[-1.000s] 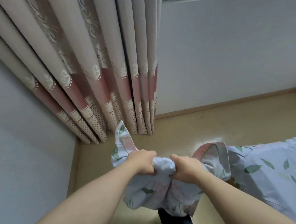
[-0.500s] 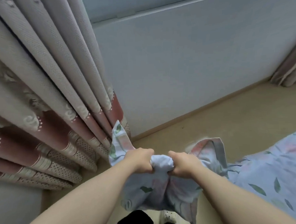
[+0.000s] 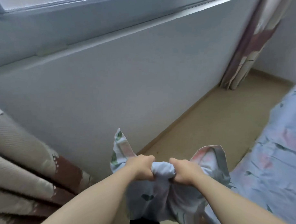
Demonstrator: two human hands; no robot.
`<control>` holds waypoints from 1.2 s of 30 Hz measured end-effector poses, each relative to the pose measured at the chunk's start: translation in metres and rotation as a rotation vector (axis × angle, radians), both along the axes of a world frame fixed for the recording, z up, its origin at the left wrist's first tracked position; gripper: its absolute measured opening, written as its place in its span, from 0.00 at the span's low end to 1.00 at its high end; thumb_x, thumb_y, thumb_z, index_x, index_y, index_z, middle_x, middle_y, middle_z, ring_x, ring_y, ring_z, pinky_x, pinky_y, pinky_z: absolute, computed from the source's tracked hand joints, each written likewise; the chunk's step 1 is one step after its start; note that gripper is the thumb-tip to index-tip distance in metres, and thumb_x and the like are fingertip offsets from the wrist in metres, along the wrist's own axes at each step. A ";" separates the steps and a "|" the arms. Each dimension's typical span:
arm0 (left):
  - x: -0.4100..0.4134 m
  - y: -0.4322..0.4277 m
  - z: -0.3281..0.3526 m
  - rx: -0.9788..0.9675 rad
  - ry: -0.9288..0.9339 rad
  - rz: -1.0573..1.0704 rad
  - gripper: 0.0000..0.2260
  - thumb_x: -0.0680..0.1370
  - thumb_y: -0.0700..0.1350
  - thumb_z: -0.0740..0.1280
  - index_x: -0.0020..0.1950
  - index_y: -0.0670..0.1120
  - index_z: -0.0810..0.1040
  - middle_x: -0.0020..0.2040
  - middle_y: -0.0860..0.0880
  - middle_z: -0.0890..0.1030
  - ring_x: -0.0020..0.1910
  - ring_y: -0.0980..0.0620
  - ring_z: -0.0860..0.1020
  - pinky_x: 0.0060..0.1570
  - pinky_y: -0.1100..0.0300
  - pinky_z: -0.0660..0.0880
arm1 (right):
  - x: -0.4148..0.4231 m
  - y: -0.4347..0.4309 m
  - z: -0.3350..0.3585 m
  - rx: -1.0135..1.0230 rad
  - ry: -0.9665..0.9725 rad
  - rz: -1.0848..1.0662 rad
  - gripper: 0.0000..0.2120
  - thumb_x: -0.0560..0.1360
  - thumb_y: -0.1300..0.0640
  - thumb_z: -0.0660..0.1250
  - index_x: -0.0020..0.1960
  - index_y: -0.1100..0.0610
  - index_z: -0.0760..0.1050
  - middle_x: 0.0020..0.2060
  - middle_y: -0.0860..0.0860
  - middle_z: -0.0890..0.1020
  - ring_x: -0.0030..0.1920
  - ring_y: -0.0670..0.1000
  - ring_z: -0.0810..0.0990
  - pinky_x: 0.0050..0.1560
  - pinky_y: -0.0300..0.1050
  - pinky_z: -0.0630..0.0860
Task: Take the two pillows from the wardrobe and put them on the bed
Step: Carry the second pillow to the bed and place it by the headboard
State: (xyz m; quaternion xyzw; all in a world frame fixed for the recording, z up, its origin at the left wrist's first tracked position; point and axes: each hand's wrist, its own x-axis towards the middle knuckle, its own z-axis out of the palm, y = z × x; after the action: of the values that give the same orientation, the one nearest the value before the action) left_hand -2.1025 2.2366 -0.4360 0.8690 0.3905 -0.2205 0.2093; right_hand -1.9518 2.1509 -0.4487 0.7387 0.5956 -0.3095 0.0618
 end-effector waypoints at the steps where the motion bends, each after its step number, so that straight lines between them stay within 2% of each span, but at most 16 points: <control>1: 0.010 0.021 0.001 -0.004 0.001 -0.026 0.15 0.69 0.54 0.69 0.47 0.49 0.67 0.51 0.47 0.79 0.52 0.44 0.77 0.40 0.55 0.69 | 0.008 0.017 0.003 -0.005 0.004 -0.035 0.11 0.71 0.51 0.63 0.45 0.52 0.61 0.53 0.53 0.80 0.54 0.57 0.78 0.41 0.45 0.66; 6: 0.062 0.098 0.008 -0.019 -0.001 -0.174 0.15 0.69 0.53 0.69 0.47 0.48 0.67 0.50 0.47 0.80 0.48 0.45 0.77 0.39 0.56 0.69 | 0.042 0.071 0.006 -0.003 0.003 -0.187 0.09 0.72 0.53 0.62 0.45 0.52 0.60 0.53 0.53 0.80 0.54 0.57 0.78 0.41 0.45 0.66; 11: 0.121 0.142 0.010 -0.022 0.001 -0.297 0.15 0.68 0.52 0.69 0.46 0.48 0.68 0.41 0.50 0.75 0.41 0.48 0.73 0.37 0.56 0.68 | 0.082 0.094 0.004 0.029 0.017 -0.339 0.09 0.71 0.52 0.62 0.45 0.51 0.62 0.51 0.52 0.81 0.52 0.57 0.78 0.40 0.46 0.67; 16: 0.202 0.175 0.006 -0.013 -0.002 -0.406 0.15 0.68 0.52 0.70 0.46 0.48 0.67 0.46 0.48 0.79 0.47 0.46 0.76 0.38 0.56 0.69 | 0.148 0.115 -0.001 0.056 0.028 -0.453 0.09 0.71 0.51 0.62 0.44 0.52 0.63 0.49 0.51 0.81 0.51 0.57 0.78 0.40 0.47 0.68; 21: 0.290 0.195 -0.003 -0.025 0.018 -0.425 0.15 0.68 0.51 0.70 0.45 0.48 0.66 0.45 0.48 0.78 0.42 0.48 0.73 0.37 0.56 0.68 | 0.231 0.132 -0.010 0.059 0.039 -0.494 0.09 0.70 0.52 0.62 0.44 0.52 0.62 0.50 0.51 0.81 0.52 0.57 0.78 0.41 0.46 0.68; 23: 0.329 0.199 -0.001 -0.039 0.036 -0.414 0.15 0.68 0.51 0.70 0.45 0.48 0.66 0.44 0.49 0.76 0.42 0.49 0.72 0.38 0.57 0.67 | 0.269 0.136 -0.012 0.058 0.052 -0.517 0.09 0.70 0.52 0.62 0.44 0.52 0.62 0.50 0.51 0.81 0.52 0.57 0.78 0.40 0.46 0.68; 27: 0.405 0.210 0.011 -0.028 0.042 -0.436 0.15 0.68 0.52 0.71 0.45 0.49 0.67 0.49 0.48 0.80 0.46 0.47 0.75 0.39 0.57 0.69 | 0.341 0.146 -0.005 0.079 0.063 -0.543 0.10 0.70 0.51 0.62 0.44 0.52 0.62 0.51 0.52 0.80 0.53 0.57 0.78 0.40 0.46 0.67; 30: 0.442 0.218 0.019 0.001 0.025 -0.450 0.15 0.68 0.52 0.70 0.45 0.49 0.67 0.50 0.48 0.80 0.49 0.46 0.77 0.40 0.56 0.70 | 0.378 0.154 0.003 0.094 0.047 -0.545 0.10 0.71 0.50 0.63 0.44 0.52 0.62 0.51 0.52 0.80 0.53 0.57 0.78 0.41 0.46 0.68; 36: 0.516 0.233 0.026 0.014 0.016 -0.501 0.15 0.68 0.52 0.70 0.45 0.49 0.67 0.47 0.48 0.80 0.46 0.47 0.76 0.39 0.57 0.70 | 0.442 0.166 0.008 0.125 0.020 -0.587 0.10 0.71 0.49 0.62 0.44 0.52 0.61 0.50 0.52 0.81 0.51 0.57 0.78 0.40 0.46 0.67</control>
State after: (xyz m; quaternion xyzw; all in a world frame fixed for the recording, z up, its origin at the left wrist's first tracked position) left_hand -1.5865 2.4700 -0.4101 0.9382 0.1663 -0.2698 0.1389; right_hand -1.5096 2.3170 -0.4410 0.8786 0.3751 -0.2840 -0.0818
